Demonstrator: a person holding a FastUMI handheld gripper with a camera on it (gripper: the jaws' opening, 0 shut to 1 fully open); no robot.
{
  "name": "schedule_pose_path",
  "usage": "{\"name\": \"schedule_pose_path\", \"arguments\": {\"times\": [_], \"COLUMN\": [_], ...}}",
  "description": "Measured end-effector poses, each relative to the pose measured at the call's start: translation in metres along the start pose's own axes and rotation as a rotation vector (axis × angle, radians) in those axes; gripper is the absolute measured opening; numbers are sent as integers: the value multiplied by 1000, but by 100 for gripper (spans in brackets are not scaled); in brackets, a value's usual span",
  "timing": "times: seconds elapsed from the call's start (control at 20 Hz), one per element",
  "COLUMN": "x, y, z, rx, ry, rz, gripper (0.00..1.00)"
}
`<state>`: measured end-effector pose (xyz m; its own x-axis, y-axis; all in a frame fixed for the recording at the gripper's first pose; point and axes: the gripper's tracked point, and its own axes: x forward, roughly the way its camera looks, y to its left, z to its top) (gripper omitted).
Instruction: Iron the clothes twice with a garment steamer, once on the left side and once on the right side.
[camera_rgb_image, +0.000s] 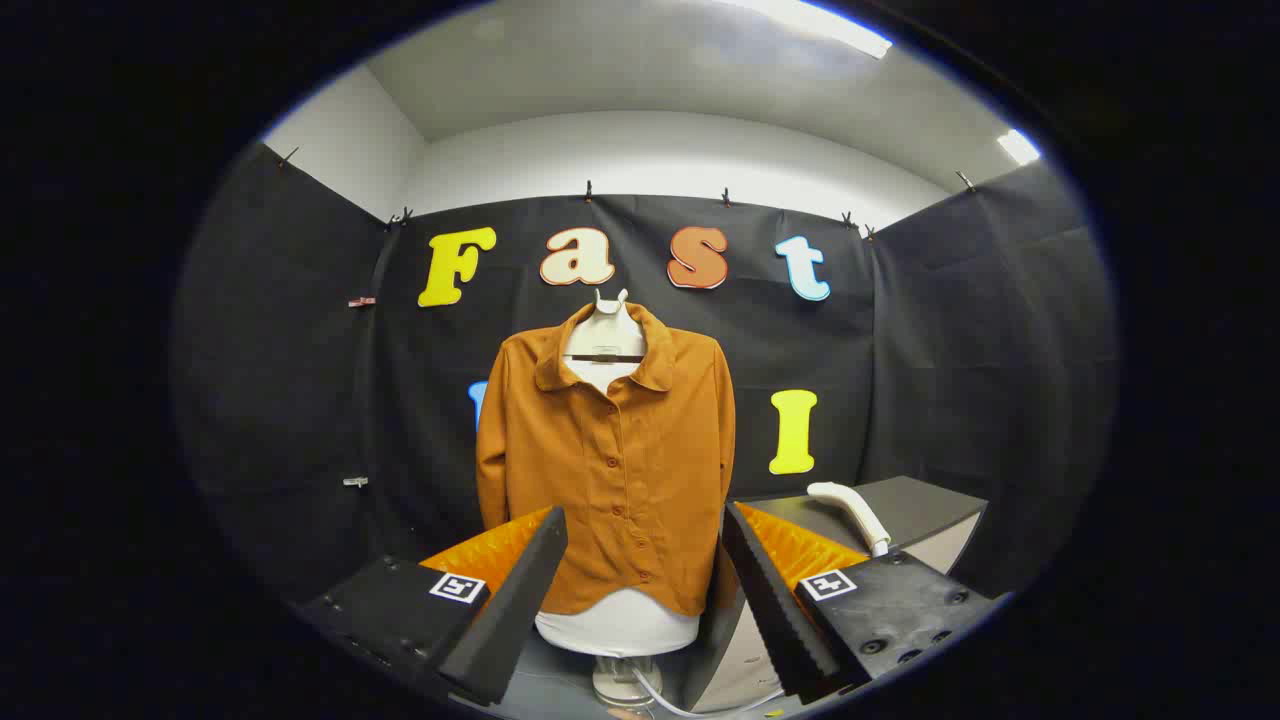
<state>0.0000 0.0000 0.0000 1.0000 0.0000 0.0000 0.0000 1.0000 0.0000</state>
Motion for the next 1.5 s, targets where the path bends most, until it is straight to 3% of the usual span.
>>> {"name": "schedule_pose_path", "arguments": {"times": [1.0,1.5], "x": [1,-1], "y": [4,3], "z": [-1,-9], "rx": [5,2], "ry": [0,17], "rz": [-5,-101], "gripper": [98,98]}}
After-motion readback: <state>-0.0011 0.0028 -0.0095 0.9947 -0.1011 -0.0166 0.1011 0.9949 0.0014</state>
